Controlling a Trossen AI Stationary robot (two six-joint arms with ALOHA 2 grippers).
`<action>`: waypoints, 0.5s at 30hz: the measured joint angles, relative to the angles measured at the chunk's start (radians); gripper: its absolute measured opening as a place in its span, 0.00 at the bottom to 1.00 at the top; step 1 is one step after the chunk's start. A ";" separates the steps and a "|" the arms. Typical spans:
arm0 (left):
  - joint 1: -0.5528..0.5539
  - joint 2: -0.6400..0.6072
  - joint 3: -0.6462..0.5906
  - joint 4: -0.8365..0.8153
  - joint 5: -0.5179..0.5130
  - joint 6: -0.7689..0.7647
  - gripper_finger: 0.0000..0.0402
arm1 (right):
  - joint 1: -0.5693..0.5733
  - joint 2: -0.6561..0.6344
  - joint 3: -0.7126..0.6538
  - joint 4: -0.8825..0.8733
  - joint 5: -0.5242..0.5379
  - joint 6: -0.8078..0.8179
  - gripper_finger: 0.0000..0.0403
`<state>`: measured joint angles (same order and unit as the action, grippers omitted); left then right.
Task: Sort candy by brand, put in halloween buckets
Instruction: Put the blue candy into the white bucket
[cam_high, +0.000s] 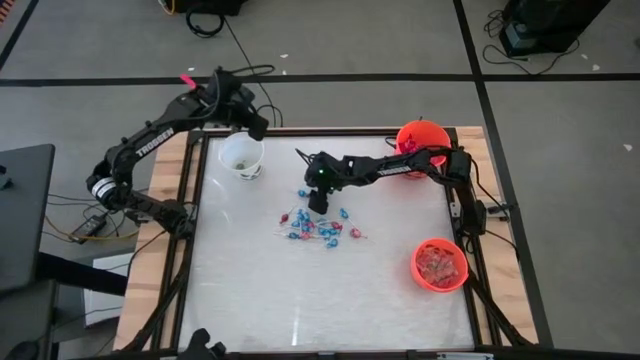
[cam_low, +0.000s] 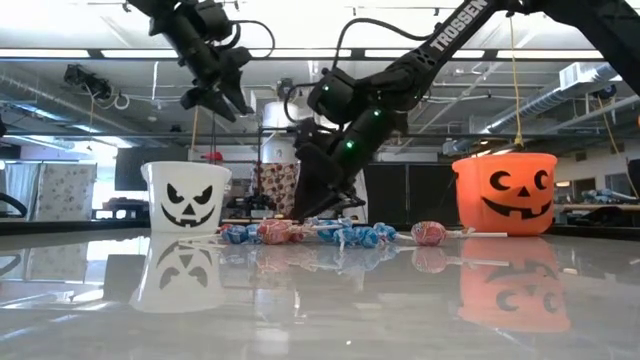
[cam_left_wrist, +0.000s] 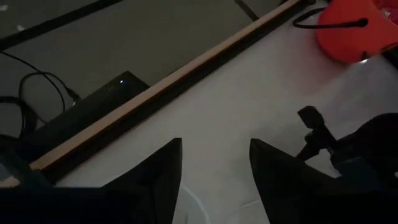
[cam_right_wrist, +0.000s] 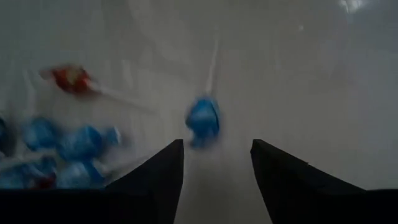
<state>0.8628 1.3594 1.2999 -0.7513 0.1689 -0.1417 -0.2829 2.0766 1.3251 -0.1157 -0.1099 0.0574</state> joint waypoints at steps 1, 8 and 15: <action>-0.007 0.000 0.000 0.000 0.000 0.000 0.48 | 0.000 0.000 0.000 0.023 -0.014 0.000 0.48; -0.038 0.001 0.000 -0.008 -0.008 -0.008 0.48 | 0.007 0.068 0.007 0.101 -0.026 -0.001 0.43; -0.044 -0.003 0.000 -0.015 -0.020 -0.006 0.48 | 0.004 0.078 0.018 0.098 -0.035 0.000 0.41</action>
<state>0.8188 1.3563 1.2995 -0.7663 0.1485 -0.1478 -0.2787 2.1541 1.3429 -0.0177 -0.1446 0.0579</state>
